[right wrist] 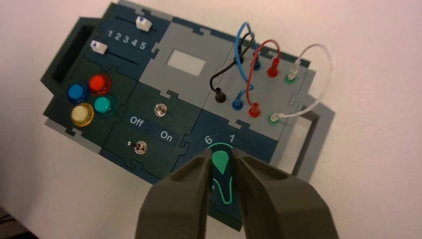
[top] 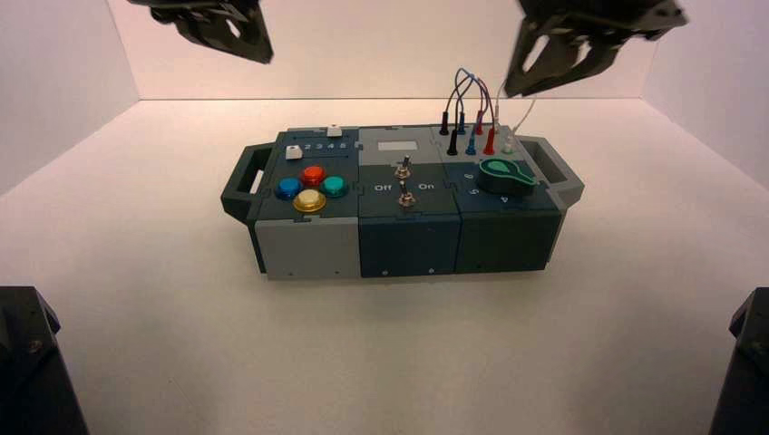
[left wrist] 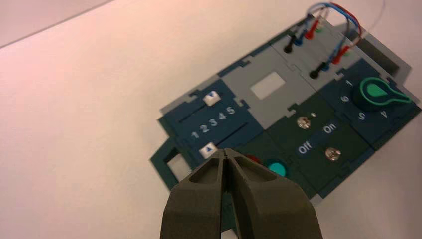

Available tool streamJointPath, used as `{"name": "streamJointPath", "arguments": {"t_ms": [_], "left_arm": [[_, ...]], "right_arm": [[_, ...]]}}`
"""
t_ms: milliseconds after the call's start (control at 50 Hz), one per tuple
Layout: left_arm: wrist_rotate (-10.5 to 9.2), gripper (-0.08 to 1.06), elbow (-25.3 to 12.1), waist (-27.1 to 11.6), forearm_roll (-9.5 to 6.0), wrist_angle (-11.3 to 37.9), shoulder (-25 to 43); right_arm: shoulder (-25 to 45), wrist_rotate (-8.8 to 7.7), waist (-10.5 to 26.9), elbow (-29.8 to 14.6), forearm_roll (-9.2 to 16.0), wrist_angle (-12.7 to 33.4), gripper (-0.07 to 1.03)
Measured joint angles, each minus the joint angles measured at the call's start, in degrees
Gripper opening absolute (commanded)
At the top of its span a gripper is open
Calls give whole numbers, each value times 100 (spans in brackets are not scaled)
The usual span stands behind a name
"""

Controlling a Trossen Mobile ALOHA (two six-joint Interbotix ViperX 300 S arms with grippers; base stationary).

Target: Pull the black wire.

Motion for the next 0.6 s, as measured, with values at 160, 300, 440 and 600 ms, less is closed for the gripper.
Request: {"name": "streamJointPath", "arguments": {"t_ms": [160, 300, 440, 600], "left_arm": [[0, -3, -44, -26, -26, -79, 141], [-18, -3, -44, -35, -62, -176, 176], [-18, -3, -44, -62, -62, -246, 220], [-18, -3, -44, -70, -62, -255, 264]], "right_arm": [[580, -9, 62, -255, 53, -53, 49], [1116, 0, 237, -483, 70, -123, 49], [1652, 0, 439, -729, 70, -220, 49], [2127, 0, 475, -1011, 70, -281, 49]]}}
